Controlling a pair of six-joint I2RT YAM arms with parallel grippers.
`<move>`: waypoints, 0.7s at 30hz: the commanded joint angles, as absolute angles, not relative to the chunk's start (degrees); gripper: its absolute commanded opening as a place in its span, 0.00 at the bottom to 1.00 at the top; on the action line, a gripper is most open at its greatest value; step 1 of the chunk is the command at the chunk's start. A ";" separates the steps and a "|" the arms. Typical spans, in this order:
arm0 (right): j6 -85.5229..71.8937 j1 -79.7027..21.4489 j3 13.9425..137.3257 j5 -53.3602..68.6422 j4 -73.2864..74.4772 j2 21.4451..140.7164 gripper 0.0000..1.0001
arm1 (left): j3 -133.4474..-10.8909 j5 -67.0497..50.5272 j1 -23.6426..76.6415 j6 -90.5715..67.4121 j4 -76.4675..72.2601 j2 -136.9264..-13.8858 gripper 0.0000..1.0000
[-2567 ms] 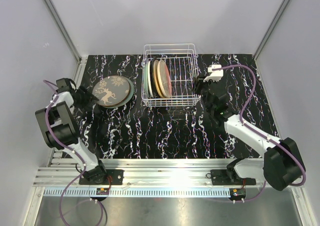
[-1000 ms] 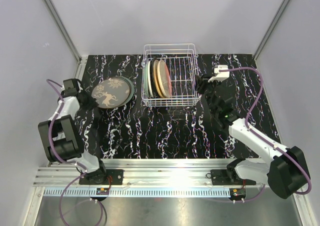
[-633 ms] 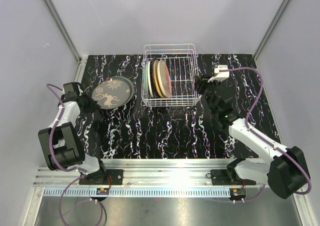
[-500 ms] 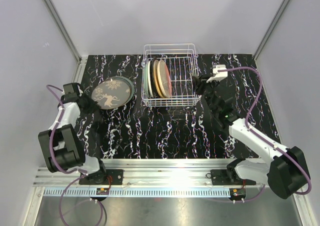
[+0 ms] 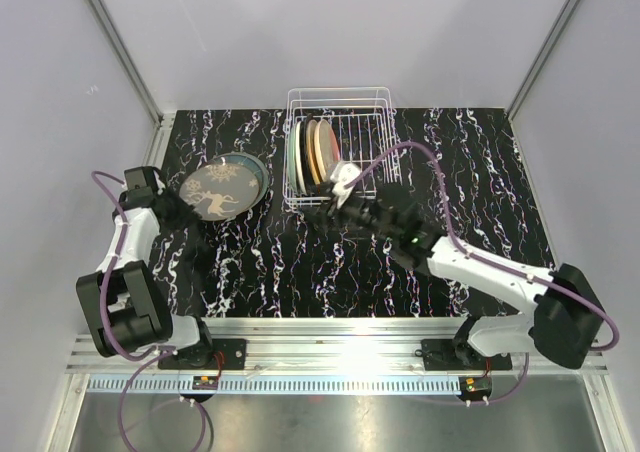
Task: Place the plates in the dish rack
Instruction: Grab a plate with the left arm
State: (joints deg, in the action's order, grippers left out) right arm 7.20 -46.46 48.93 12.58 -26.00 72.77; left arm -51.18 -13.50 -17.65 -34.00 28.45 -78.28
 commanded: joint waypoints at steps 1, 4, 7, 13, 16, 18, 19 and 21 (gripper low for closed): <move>18.79 -52.89 53.43 13.28 -23.82 76.01 0.60 | -53.17 -13.71 -17.14 -30.59 32.78 -75.77 0.00; 24.42 -58.44 59.30 10.73 -20.40 81.98 0.61 | -54.49 -13.80 -17.14 -30.06 33.84 -75.24 0.00; 28.55 -60.64 63.52 10.81 -19.16 88.84 0.62 | -55.37 -14.24 -17.14 -29.88 34.54 -74.53 0.00; 35.49 -63.02 74.15 9.58 -15.21 102.82 0.65 | -57.57 -14.94 -17.14 -29.53 35.95 -74.09 0.00; 38.91 -63.54 78.90 8.62 -14.33 108.79 0.66 | -58.18 -15.82 -17.23 -29.44 36.21 -74.18 0.00; 42.26 -64.77 81.46 3.45 -13.97 113.63 0.66 | -58.88 -16.08 -17.31 -29.18 36.74 -74.44 0.00; 44.45 -65.56 82.78 0.56 -15.80 115.03 0.66 | -59.06 -16.08 -17.23 -29.09 36.83 -74.44 0.00; 45.35 -65.65 83.76 0.35 -17.31 118.12 0.66 | -59.59 -16.17 -17.23 -28.74 37.35 -74.79 0.00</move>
State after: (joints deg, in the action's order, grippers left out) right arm 39.29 -64.16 80.20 5.08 -14.81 115.52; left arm -56.45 -13.56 -17.65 -31.31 36.58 -76.09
